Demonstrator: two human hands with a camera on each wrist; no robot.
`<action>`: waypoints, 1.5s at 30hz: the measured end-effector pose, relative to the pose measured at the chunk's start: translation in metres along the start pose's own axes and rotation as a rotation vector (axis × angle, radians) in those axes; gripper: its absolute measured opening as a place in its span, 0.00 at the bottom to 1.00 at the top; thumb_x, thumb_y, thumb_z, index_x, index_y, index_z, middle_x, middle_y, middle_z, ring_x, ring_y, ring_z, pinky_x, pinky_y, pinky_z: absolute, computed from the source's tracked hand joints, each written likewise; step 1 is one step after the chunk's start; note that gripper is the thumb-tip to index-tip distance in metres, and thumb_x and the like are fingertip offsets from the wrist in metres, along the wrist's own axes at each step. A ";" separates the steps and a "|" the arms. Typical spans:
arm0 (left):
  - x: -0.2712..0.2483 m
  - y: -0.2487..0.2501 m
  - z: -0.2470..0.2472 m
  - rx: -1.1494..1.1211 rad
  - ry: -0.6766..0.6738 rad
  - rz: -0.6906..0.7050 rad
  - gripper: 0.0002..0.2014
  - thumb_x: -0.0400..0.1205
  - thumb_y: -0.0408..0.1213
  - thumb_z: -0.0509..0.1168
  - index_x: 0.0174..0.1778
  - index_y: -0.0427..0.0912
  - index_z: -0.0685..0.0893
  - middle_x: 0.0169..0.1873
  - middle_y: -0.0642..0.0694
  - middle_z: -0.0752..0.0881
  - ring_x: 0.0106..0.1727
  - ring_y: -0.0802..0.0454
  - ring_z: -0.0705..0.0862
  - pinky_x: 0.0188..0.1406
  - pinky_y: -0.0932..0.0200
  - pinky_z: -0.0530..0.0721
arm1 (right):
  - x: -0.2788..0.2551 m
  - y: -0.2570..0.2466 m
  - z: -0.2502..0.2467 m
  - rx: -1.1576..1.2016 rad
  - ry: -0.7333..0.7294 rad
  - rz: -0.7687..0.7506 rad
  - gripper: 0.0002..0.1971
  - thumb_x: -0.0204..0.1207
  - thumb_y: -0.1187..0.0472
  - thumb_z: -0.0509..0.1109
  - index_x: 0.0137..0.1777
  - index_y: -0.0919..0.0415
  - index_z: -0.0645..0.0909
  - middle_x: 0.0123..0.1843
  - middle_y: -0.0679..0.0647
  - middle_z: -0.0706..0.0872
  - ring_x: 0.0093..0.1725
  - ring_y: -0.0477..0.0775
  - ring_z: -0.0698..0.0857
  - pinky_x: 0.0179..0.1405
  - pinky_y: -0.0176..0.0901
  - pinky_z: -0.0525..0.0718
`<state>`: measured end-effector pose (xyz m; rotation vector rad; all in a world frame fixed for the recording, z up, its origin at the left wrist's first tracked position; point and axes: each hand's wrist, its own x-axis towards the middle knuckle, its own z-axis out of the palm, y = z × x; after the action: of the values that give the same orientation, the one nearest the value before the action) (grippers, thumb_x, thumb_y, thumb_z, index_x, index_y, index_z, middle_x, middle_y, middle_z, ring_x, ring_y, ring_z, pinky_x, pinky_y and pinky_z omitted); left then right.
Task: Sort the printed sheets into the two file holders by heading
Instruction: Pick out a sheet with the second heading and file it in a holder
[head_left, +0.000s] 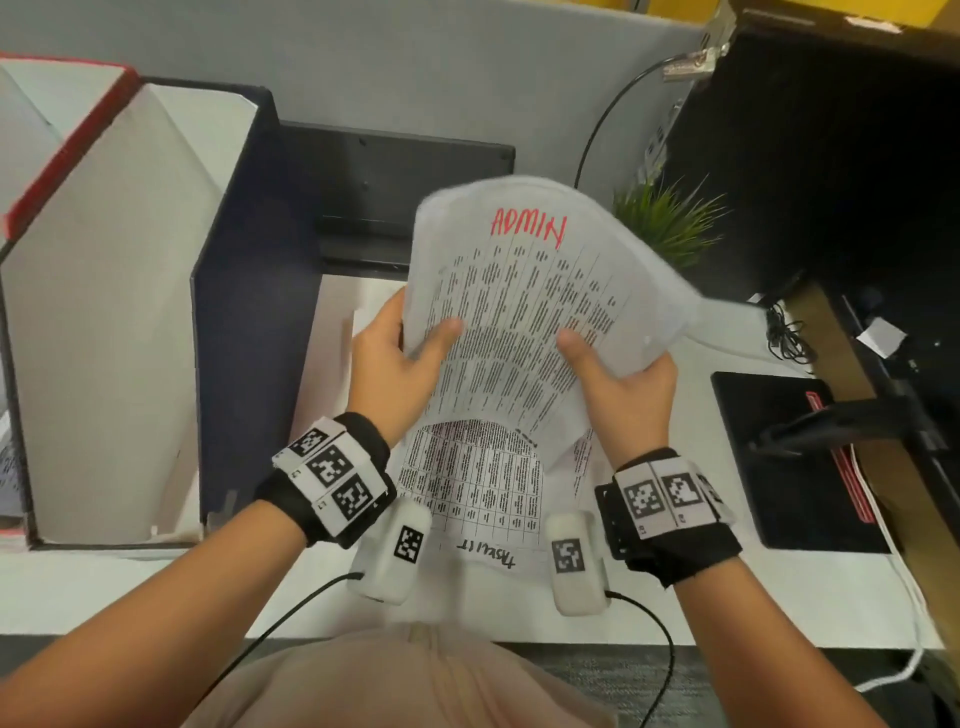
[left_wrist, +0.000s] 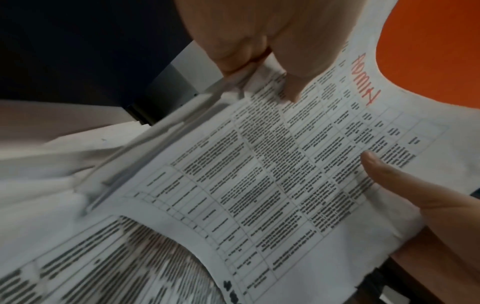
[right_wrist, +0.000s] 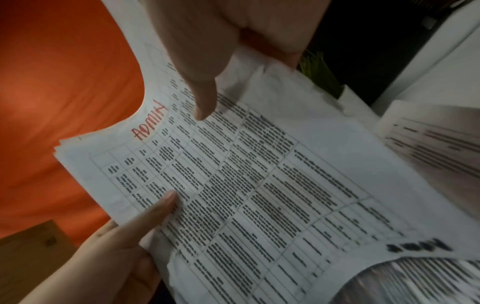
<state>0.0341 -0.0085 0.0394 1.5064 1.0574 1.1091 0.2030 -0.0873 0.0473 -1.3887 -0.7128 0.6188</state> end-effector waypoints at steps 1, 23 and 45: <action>-0.002 -0.005 0.002 0.001 -0.016 -0.044 0.13 0.78 0.36 0.70 0.55 0.54 0.80 0.47 0.65 0.85 0.49 0.72 0.85 0.47 0.75 0.83 | -0.003 0.007 0.002 -0.041 -0.005 0.038 0.17 0.68 0.66 0.78 0.55 0.53 0.82 0.50 0.44 0.90 0.54 0.42 0.88 0.53 0.43 0.88; 0.030 0.114 -0.220 0.424 0.120 -0.373 0.19 0.71 0.43 0.75 0.58 0.57 0.84 0.44 0.59 0.90 0.49 0.56 0.88 0.55 0.46 0.82 | 0.003 0.069 -0.021 -0.384 -0.207 0.088 0.19 0.65 0.67 0.79 0.54 0.54 0.80 0.51 0.63 0.85 0.50 0.60 0.84 0.37 0.19 0.79; 0.062 -0.022 -0.188 1.200 -0.165 -0.725 0.19 0.76 0.35 0.70 0.61 0.31 0.79 0.55 0.35 0.85 0.55 0.38 0.85 0.55 0.52 0.84 | -0.014 0.116 -0.027 -1.043 -0.197 0.168 0.40 0.63 0.57 0.81 0.75 0.59 0.68 0.68 0.68 0.73 0.68 0.69 0.71 0.68 0.59 0.73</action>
<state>-0.1379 0.0916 0.0519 1.7327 2.0859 -0.2751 0.2165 -0.1049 -0.0704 -2.3835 -1.1672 0.5257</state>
